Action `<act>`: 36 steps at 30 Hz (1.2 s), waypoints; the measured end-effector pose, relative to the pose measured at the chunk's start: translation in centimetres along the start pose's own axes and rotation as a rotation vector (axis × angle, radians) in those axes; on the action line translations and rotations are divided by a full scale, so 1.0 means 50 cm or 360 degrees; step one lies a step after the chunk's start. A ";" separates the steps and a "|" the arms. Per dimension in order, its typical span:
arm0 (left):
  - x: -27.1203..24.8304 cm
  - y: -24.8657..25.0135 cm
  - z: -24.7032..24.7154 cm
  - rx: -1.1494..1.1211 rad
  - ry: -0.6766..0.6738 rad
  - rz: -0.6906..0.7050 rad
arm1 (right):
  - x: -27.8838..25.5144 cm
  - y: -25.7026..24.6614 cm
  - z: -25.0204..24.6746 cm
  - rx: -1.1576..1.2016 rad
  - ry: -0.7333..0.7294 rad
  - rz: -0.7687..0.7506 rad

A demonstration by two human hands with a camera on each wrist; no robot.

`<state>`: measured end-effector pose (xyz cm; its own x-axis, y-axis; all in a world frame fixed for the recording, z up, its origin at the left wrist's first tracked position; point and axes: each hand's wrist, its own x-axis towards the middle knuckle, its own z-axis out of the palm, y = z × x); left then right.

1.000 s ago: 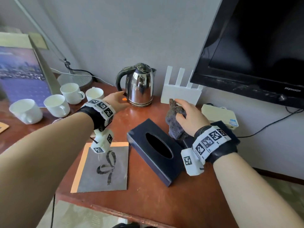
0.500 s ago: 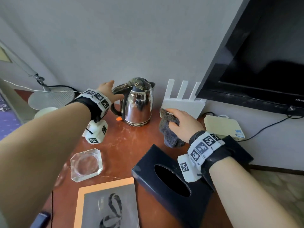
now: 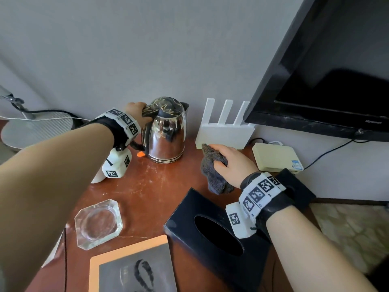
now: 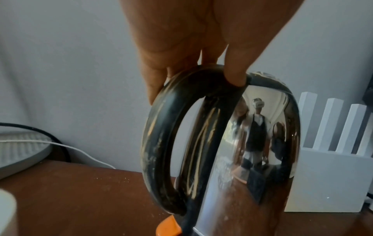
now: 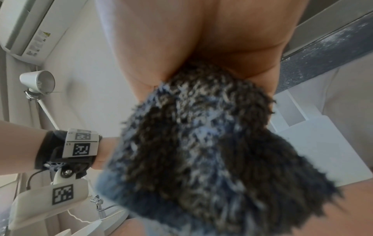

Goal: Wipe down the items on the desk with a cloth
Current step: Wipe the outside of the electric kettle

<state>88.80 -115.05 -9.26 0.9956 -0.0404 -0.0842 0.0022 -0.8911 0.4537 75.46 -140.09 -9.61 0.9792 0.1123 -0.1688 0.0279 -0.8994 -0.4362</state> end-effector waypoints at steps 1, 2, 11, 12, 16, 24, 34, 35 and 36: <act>0.002 0.001 0.002 -0.0009 0.0012 -0.0016 | 0.000 0.003 0.001 0.0002 -0.0011 0.0001; 0.003 0.003 0.005 -0.0016 0.0017 -0.0041 | 0.001 0.006 0.002 0.0004 -0.0015 0.0005; -0.035 0.019 0.003 -0.0103 0.0081 -0.0021 | -0.012 0.040 -0.027 0.0040 0.0104 0.0021; -0.048 0.025 -0.005 -0.0096 0.0091 0.0007 | -0.017 0.044 -0.031 0.0063 0.0131 0.0016; -0.115 0.058 -0.050 -0.0081 0.0190 0.0088 | -0.052 0.061 -0.053 0.0124 0.0244 -0.0014; -0.330 0.196 -0.095 -0.0011 0.0305 0.0248 | -0.194 0.117 -0.121 0.0196 0.0446 -0.0172; -0.662 0.405 0.029 -0.0065 0.0362 0.0310 | -0.447 0.328 -0.202 0.0135 0.0677 -0.0388; -0.691 0.422 0.047 -0.0092 0.0364 0.0304 | -0.469 0.349 -0.206 0.0103 0.0664 -0.0397; -0.718 0.438 0.064 -0.0125 0.0355 0.0297 | -0.489 0.369 -0.210 0.0078 0.0646 -0.0406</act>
<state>52.78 -134.58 0.85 0.9754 -0.0920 0.2002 -0.1841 -0.8395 0.5112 54.12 -163.84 -4.25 0.9419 0.1437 0.3035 0.2773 -0.8426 -0.4616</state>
